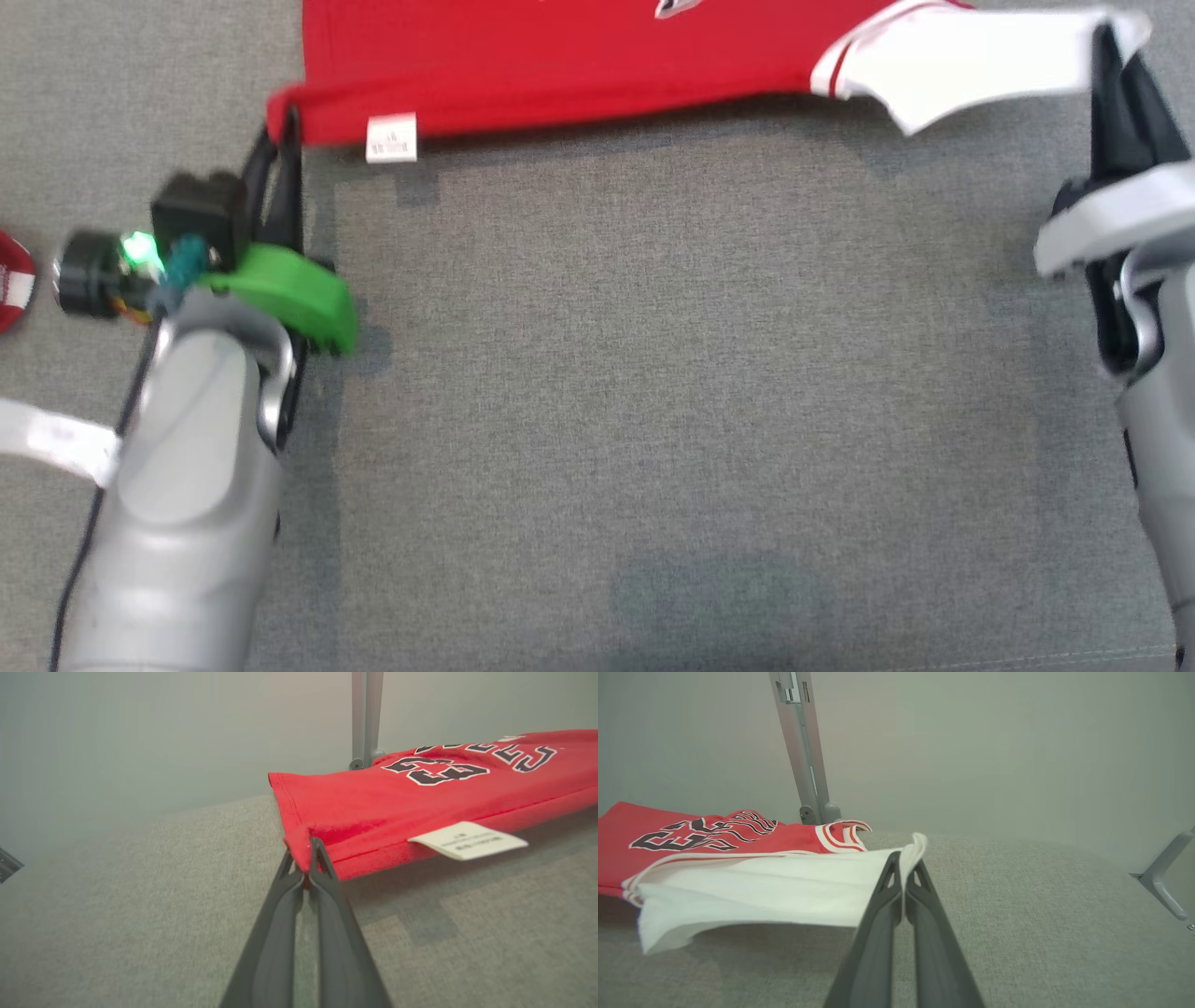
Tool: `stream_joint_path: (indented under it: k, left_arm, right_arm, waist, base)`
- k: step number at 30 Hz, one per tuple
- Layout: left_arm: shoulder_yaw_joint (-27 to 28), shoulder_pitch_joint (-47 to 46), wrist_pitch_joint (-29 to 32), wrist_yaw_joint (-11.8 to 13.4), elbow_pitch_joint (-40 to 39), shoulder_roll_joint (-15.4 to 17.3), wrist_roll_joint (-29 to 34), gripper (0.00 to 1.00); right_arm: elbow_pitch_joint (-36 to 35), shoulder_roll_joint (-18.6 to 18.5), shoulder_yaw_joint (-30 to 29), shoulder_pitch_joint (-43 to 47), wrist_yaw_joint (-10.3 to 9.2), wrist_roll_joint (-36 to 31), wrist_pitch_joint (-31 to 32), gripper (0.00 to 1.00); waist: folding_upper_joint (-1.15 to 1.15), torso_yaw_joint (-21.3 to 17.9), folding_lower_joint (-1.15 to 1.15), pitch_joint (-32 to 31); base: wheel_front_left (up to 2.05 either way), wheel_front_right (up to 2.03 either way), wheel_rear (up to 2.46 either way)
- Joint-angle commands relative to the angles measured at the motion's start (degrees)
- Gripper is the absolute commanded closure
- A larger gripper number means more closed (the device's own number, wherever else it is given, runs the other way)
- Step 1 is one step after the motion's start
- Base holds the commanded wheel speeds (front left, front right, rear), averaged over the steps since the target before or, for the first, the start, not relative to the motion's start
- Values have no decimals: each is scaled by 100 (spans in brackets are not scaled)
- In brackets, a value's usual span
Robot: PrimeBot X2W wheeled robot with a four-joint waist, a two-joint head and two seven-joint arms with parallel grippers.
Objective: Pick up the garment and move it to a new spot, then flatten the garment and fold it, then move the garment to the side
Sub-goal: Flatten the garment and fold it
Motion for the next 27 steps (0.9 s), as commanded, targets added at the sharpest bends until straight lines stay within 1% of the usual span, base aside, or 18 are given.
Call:
stream_joint_path:
  k: [1, 2, 4, 5, 8, 14, 18, 23, 27]
  left_arm:
    - [139, 572, -15, 61, -1, -59, -64, 100]
    - [139, 572, -15, 61, -1, -59, -64, 100]
    - [224, 1110, -14, 63, -22, -163, -70, 100]
    - [344, 1349, -9, 106, -53, -203, -127, 100]
    - [563, 2002, -8, 115, -70, -293, -130, 100]
    - [974, 3037, -8, 146, -222, -427, -40, 100]
    - [1080, 3627, -8, 85, -272, -500, 57, 100]
    - [1191, 4223, -8, 97, -413, -620, 152, 100]
    - [1305, 4667, -8, 137, -500, -661, 106, 100]
  right_arm:
    - [-121, 38, -157, 516, -12, 106, -25, 100]
    - [-121, 38, -157, 516, -12, 106, -25, 100]
    - [-195, 120, -247, 1038, -14, 166, -25, 100]
    - [-239, 185, -257, 1270, -14, 205, -26, 100]
    - [-333, 285, -301, 1856, -17, 275, -26, 100]
    - [-345, 471, -90, 2859, -18, 299, -26, 100]
    - [-448, 535, 59, 3422, -17, 174, -26, 100]
    - [-663, 755, 72, 4083, -16, 164, -23, 100]
    - [-774, 827, 74, 4545, -14, 206, -22, 100]
  waist:
    - [0, -89, 0, -336]
    - [0, -89, 0, -336]
    - [0, -140, 0, -562]
    - [0, -174, 0, -684]
    - [0, -269, 0, -1051]
    - [0, -487, 0, -1826]
    - [0, -588, 0, -2295]
    - [0, -646, 0, -2614]
    - [0, -654, 0, -2823]
  base:
    - [0, 0, 0]
    - [0, 0, 0]
    - [0, 0, 0]
    - [0, 0, 0]
    - [0, 0, 0]
    - [0, 0, 0]
    - [0, 0, 0]
    - [0, 0, 0]
    - [0, 0, 0]
